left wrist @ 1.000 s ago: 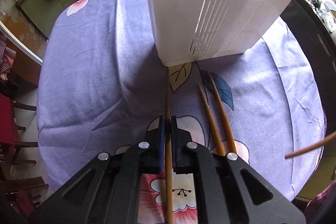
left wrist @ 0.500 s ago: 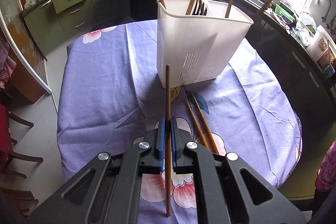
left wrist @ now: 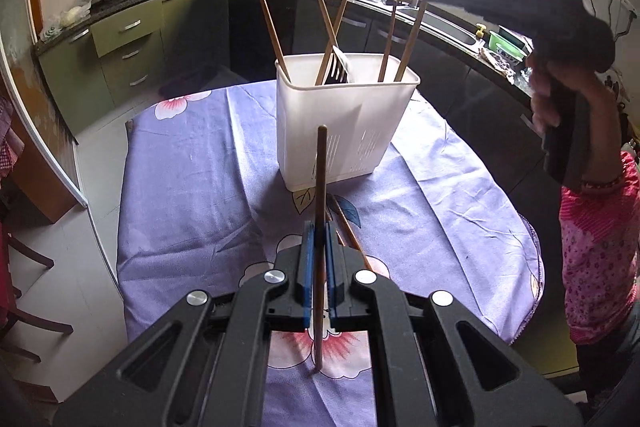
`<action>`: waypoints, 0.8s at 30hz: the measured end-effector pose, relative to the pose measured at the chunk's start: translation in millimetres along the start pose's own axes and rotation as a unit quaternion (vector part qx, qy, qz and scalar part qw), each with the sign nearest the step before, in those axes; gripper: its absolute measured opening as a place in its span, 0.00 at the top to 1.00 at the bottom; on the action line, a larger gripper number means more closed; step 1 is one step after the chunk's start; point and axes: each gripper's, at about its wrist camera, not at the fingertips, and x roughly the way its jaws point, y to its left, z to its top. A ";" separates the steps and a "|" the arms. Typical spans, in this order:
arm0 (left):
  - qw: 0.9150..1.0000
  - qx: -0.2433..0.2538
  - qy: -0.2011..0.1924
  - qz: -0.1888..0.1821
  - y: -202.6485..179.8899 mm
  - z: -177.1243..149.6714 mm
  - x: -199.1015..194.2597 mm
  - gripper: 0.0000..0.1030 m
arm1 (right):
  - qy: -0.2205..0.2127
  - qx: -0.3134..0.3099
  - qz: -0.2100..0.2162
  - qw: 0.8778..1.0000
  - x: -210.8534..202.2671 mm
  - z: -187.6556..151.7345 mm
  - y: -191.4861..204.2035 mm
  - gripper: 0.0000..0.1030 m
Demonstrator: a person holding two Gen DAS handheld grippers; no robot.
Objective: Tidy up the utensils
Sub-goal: 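Open both grippers to drop the chopsticks into the white holder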
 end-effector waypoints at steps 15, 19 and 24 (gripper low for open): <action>0.999 0.005 -0.052 -0.002 -11.0 65.8 -41.8 0.95 | 0.020 -0.001 0.026 0.999 -44.1 -89.5 -7.9 0.76; 0.997 0.010 -0.078 0.006 -19.3 94.6 -58.6 0.95 | 0.053 0.010 0.025 0.998 -36.8 -132.8 -18.0 0.76; 0.995 0.016 -0.098 0.018 -27.5 124.8 -73.7 0.95 | 0.086 0.041 0.027 0.995 -24.0 -175.8 -37.2 0.76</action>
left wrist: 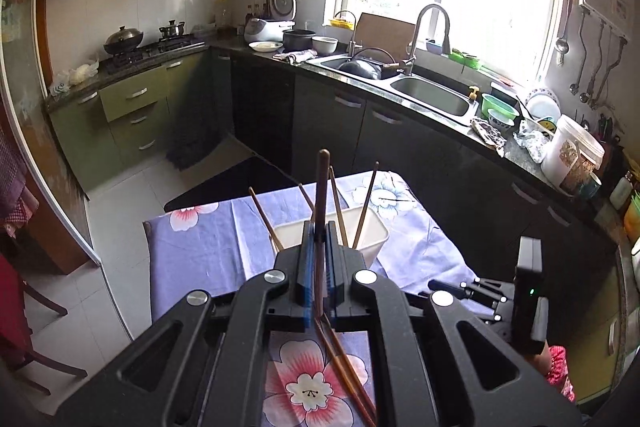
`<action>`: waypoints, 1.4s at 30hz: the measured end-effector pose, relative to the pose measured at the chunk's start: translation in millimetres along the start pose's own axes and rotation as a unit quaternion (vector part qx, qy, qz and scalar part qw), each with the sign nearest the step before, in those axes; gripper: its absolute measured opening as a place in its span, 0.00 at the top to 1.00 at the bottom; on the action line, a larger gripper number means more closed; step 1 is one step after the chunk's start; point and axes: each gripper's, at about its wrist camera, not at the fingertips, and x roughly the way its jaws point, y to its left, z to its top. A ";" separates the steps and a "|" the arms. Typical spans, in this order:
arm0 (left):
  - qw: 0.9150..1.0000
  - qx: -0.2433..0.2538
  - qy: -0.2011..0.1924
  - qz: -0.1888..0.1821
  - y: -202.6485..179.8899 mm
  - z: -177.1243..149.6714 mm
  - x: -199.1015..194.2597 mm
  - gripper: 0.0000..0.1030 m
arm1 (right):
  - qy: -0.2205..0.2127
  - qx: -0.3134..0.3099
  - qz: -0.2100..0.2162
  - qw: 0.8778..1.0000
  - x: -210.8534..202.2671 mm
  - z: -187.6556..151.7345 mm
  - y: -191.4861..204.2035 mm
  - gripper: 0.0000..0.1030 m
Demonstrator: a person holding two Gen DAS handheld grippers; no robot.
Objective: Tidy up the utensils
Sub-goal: 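Open both grippers to drop the chopsticks into the white holder, then grasp a chopstick with the right gripper and lift it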
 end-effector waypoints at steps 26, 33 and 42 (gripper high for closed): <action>0.998 -0.011 0.041 0.039 10.8 22.5 84.5 0.93 | 0.048 -0.004 0.002 0.999 27.4 -17.5 6.1 0.76; 0.998 -0.017 0.042 0.035 20.2 5.9 78.3 0.85 | 0.075 -0.024 0.001 0.997 48.0 -14.7 23.3 0.76; 0.998 -0.033 0.039 0.020 38.1 -22.9 57.0 0.84 | 0.137 -0.056 0.006 0.989 107.4 -22.5 60.4 0.76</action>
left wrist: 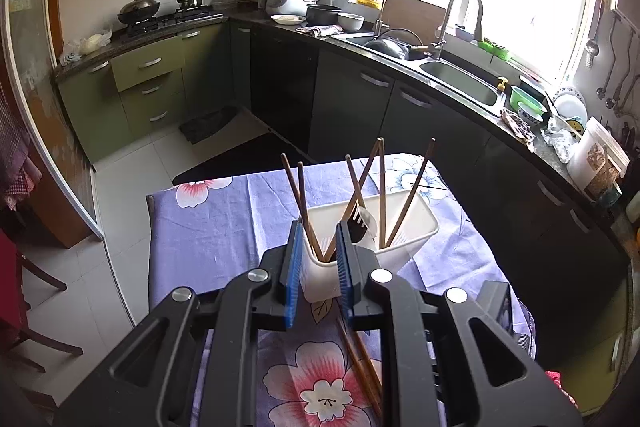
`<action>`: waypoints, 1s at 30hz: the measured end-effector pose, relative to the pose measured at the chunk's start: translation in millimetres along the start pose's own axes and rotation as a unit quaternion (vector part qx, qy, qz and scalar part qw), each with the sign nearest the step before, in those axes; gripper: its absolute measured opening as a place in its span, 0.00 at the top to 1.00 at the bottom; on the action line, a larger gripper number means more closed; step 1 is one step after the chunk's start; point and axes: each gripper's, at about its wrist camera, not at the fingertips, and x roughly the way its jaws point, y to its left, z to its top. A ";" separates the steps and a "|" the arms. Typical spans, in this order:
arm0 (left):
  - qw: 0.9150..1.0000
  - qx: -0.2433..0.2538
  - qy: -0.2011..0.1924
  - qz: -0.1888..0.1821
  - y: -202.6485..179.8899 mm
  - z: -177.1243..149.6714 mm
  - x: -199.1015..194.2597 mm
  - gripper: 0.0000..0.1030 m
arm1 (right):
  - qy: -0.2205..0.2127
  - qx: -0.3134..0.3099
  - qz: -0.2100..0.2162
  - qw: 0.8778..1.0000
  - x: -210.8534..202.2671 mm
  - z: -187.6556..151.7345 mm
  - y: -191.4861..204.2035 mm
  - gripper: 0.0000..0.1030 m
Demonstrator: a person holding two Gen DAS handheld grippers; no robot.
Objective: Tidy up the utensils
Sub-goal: 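Grasp a chopstick with the right gripper and lift it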
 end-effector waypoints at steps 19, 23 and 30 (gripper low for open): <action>1.000 -0.005 0.006 -0.016 18.6 -26.0 -11.4 0.82 | 0.033 -0.063 -0.085 0.994 41.4 17.0 44.9 0.78; 1.000 -0.002 0.011 -0.017 18.2 -30.5 -11.1 0.79 | 0.036 -0.060 -0.073 0.995 43.1 18.5 44.6 0.88; 0.999 0.000 0.033 -0.015 15.5 -42.9 -0.7 0.79 | 0.035 -0.039 -0.063 0.997 34.5 12.9 23.7 0.94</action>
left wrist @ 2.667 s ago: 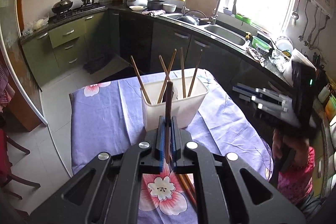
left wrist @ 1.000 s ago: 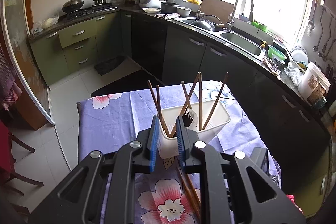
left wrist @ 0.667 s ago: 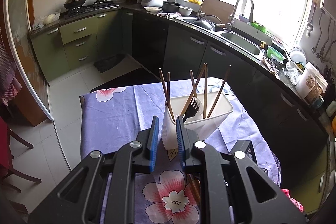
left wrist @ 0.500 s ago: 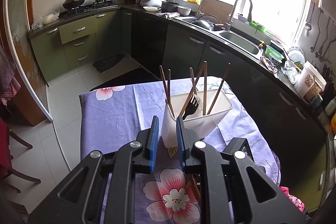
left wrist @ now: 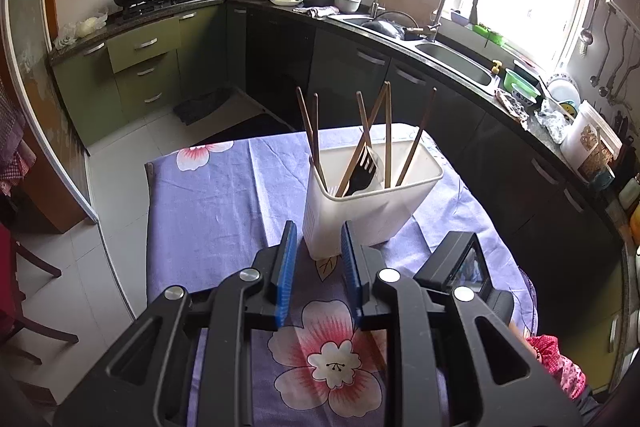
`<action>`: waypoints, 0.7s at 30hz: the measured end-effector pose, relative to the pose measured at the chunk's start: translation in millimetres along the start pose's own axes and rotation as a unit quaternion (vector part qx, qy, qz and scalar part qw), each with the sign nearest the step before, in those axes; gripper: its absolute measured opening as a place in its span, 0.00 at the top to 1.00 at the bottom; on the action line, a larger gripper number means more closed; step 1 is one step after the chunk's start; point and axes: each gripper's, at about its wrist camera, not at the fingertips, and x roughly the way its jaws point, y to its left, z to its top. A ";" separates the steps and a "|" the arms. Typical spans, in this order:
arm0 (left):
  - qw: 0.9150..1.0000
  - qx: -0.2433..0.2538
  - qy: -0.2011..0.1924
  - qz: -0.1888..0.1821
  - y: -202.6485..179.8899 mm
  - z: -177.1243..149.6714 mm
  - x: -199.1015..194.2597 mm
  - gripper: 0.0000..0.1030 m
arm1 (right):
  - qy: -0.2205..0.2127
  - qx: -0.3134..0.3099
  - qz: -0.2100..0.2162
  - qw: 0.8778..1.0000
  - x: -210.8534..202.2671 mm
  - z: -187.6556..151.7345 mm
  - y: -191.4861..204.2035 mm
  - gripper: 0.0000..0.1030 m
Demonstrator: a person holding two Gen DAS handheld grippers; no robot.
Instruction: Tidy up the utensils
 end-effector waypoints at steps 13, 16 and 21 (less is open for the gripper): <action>0.992 0.003 0.123 -0.001 -26.4 -52.2 89.7 0.79 | -0.088 0.028 0.016 0.996 -73.0 0.2 -29.8 0.94; 0.988 0.007 0.153 0.003 -33.4 -63.5 113.9 0.79 | -0.115 0.027 0.017 0.993 -100.2 0.3 -32.8 0.94; 0.979 0.006 0.201 0.010 -43.9 -77.6 149.6 0.79 | -0.149 0.025 0.015 0.988 -141.9 -7.6 -41.0 0.94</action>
